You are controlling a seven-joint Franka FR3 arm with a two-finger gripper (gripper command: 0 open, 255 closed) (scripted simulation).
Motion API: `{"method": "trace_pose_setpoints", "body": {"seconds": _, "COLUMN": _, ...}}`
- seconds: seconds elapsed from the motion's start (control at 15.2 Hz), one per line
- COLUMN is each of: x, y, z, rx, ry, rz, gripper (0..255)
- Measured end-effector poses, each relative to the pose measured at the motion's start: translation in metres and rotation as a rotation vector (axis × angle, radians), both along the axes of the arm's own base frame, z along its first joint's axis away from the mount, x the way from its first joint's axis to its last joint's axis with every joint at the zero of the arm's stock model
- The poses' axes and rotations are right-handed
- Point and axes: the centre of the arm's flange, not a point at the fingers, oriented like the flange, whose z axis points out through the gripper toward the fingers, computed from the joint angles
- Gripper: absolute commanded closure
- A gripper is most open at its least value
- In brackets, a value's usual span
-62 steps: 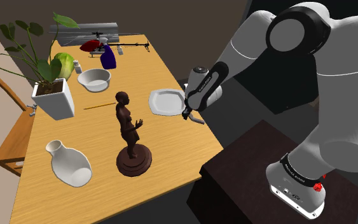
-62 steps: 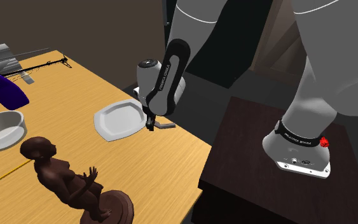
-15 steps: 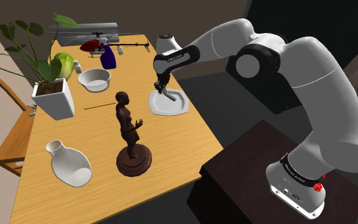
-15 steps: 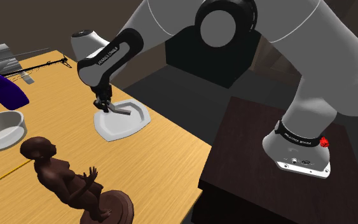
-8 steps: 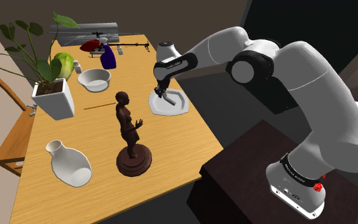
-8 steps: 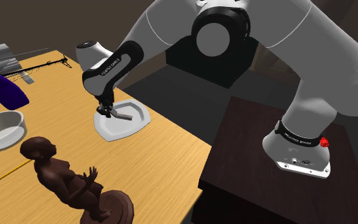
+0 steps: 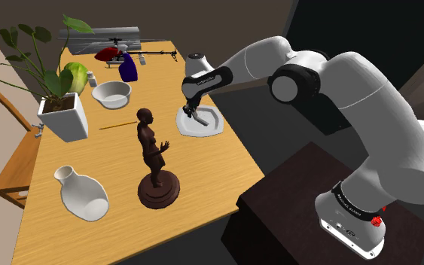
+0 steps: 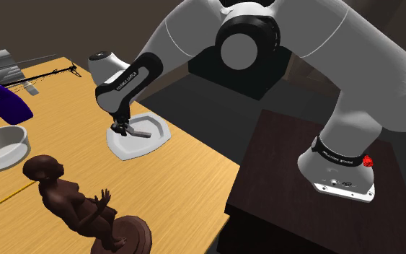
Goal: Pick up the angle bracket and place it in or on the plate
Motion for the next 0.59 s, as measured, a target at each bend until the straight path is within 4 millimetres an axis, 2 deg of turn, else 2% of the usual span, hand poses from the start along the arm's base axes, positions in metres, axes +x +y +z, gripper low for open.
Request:
{"method": "trace_pose_setpoints", "body": {"seconds": 0.07, "x": 0.0, "y": 0.0, "z": 0.0, "rx": 0.0, "ry": 0.0, "rz": 0.0, "gripper": 0}}
{"method": "trace_pose_setpoints", "body": {"seconds": 0.46, "x": 0.0, "y": 0.0, "z": 0.0, "rx": 0.0, "ry": 0.0, "rz": 0.0, "gripper": 0}}
{"method": "trace_pose_setpoints", "body": {"seconds": 0.59, "x": -0.002, "y": 0.001, "z": 0.015, "rx": 0.0, "ry": 0.0, "rz": 0.0, "gripper": 0}}
